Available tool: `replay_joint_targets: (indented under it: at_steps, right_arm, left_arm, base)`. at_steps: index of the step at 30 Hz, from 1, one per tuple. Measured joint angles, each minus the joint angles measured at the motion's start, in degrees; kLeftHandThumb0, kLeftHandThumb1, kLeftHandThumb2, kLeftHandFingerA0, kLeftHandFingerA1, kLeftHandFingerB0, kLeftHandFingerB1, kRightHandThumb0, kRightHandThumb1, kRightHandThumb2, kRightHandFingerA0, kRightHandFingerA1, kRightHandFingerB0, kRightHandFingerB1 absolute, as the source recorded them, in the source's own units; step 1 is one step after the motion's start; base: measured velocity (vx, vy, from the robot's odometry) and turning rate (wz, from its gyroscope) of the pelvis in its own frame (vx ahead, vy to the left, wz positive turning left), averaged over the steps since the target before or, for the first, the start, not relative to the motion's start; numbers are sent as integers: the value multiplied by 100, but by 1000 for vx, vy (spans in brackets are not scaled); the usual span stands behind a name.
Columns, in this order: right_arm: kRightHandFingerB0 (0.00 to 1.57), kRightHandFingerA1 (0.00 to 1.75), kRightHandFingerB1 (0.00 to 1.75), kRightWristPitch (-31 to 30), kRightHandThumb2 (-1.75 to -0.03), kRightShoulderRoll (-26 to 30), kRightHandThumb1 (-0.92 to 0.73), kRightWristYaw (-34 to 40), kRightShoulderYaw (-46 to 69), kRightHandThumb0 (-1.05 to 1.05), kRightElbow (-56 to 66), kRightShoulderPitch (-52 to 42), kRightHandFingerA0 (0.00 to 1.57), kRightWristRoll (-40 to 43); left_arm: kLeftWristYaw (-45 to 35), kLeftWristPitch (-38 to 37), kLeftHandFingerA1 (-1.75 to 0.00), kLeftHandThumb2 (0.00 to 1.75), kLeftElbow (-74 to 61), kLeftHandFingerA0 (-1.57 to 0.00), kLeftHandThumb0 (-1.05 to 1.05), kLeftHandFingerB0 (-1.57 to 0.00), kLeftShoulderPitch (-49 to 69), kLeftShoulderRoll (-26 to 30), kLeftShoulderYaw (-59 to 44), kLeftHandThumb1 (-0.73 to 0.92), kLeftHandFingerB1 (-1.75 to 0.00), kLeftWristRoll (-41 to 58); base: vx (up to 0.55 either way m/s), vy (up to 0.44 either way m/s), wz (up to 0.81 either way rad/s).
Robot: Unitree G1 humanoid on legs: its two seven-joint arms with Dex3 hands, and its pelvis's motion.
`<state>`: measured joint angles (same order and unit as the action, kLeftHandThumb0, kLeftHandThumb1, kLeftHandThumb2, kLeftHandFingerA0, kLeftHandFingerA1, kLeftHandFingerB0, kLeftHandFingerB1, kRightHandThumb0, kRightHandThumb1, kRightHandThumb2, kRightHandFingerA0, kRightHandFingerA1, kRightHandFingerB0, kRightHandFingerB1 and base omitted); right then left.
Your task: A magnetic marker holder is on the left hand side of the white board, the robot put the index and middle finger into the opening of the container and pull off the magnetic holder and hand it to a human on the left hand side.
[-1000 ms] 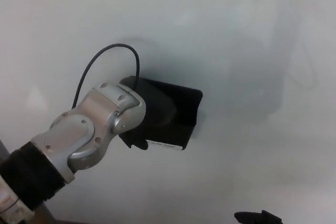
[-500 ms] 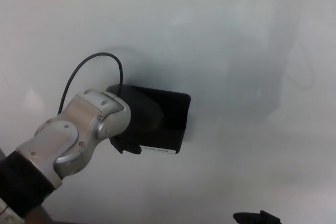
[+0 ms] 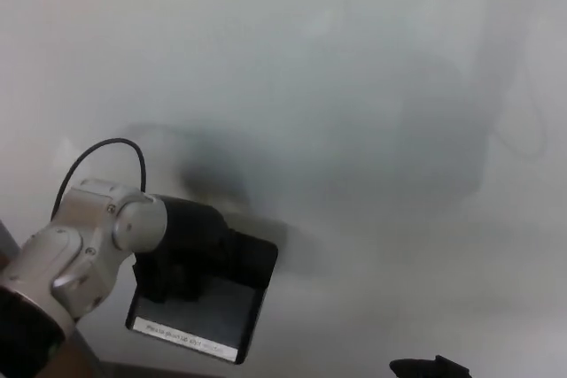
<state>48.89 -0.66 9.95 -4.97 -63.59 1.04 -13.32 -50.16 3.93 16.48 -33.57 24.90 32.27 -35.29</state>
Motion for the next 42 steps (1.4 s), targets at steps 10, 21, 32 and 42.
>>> replay_joint_targets:
  at_steps: [10,21,32,42]
  right_arm:
    - [69,52,48,0,-61,-11,-70,-2,-46,-47,2,19,83,-11]
    - [69,53,47,-1,-62,-24,-70,-11,-71,-46,12,96,87,-10]
    - [70,51,48,0,-61,-28,-70,-15,-134,-46,23,135,84,-18]
    - [69,51,48,-1,-61,-49,-70,-16,-196,-46,22,160,83,-60]
  left_arm:
    - [-934,640,-157,99,-147,-77,-8,-80,330,-352,-549,55,-142,974]
    - [-1451,1603,-157,73,-822,-98,-8,-89,1032,-662,-1328,71,-122,1856]
    - [-1725,2339,-157,59,-1536,-79,-23,-92,2080,-1195,-2331,57,-64,2873]
    - [-1849,2708,-132,53,-1862,-105,-36,-92,3054,-1800,-3125,45,-54,3780]
  base:
    - [0,0,0]
    - [0,0,0]
    - [0,0,0]
    - [0,0,0]
